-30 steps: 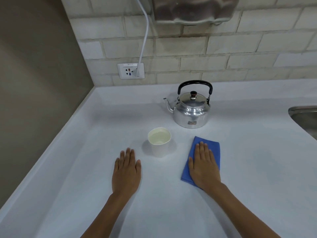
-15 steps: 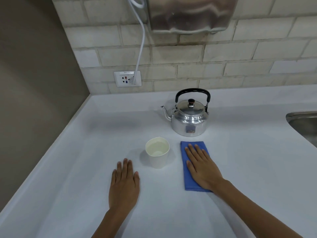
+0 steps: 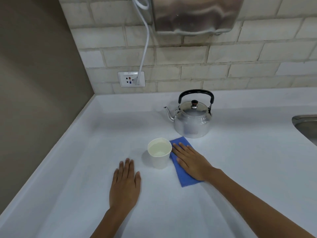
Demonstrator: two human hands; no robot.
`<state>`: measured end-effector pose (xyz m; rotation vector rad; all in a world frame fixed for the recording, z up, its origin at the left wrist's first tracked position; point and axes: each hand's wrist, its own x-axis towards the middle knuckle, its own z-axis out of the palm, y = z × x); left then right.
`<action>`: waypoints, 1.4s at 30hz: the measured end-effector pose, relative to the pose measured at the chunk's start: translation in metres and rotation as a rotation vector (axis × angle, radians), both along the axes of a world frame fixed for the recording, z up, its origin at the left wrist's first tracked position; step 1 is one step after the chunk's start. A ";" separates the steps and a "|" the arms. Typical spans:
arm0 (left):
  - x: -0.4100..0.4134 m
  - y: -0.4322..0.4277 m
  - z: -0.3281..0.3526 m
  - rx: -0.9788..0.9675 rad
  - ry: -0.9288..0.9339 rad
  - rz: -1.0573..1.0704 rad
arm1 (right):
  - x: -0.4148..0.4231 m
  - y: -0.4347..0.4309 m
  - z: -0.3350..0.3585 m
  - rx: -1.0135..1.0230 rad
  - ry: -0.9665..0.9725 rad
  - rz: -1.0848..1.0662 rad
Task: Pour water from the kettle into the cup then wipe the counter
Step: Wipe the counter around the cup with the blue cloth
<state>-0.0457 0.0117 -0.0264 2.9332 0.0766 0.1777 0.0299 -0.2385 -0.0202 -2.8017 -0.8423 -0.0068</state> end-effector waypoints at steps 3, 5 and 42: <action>0.001 0.002 -0.003 0.031 0.021 0.010 | -0.018 -0.052 -0.005 0.013 -0.004 -0.085; 0.002 0.001 -0.005 0.040 0.027 0.022 | -0.013 -0.084 0.000 0.013 0.025 -0.266; -0.014 -0.003 0.006 -0.048 0.077 -0.040 | -0.107 0.043 0.013 0.351 0.046 -0.444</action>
